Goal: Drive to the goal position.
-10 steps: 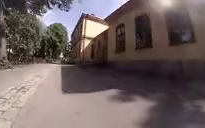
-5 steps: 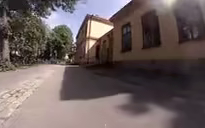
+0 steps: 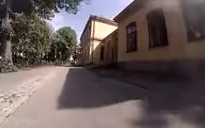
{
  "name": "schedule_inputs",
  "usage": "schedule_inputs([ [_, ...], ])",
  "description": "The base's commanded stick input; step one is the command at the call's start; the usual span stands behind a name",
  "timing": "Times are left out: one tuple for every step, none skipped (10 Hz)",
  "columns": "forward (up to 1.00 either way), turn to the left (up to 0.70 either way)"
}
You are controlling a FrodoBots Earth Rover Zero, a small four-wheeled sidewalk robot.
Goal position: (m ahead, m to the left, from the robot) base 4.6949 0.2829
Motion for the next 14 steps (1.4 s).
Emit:
schedule_inputs([
  [0.7,0.03],
  [0.7,0.07],
  [0.7,0.05],
  [0.7,0.0],
  [0.7,0.0],
  [0.7,0.0],
  [0.7,0.0],
  [0.7,0.05],
  [0.7,0.15],
  [0.7,0.25],
  [0.7,0.35],
  [0.7,0.12],
  [0.7,0.13],
  [0.7,0.35],
])
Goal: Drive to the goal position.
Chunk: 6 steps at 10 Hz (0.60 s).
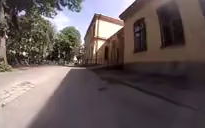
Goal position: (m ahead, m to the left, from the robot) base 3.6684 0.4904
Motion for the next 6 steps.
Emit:
schedule_inputs([
  [0.7,0.35],
  [0.7,0.35],
  [0.7,0.35],
  [0.7,0.35],
  [0.7,0.35],
  [0.7,0.35],
])
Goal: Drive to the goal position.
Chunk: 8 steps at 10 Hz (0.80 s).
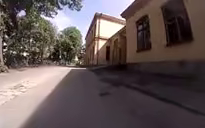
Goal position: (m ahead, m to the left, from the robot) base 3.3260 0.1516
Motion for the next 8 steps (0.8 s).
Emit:
schedule_inputs([
  [0.7,0.35],
  [0.7,0.35],
  [0.7,0.35],
  [0.7,0.35],
  [0.7,0.35],
  [0.7,0.35],
  [0.7,0.35],
  [0.7,0.35],
])
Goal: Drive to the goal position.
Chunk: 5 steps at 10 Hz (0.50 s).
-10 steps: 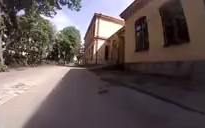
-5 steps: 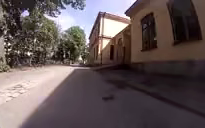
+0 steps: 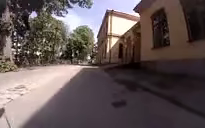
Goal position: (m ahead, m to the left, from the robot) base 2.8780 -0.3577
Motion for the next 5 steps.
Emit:
schedule_inputs([
  [0.7,0.31],
  [0.7,0.04],
  [0.7,0.0],
  [0.7,0.0],
  [0.7,0.0],
])
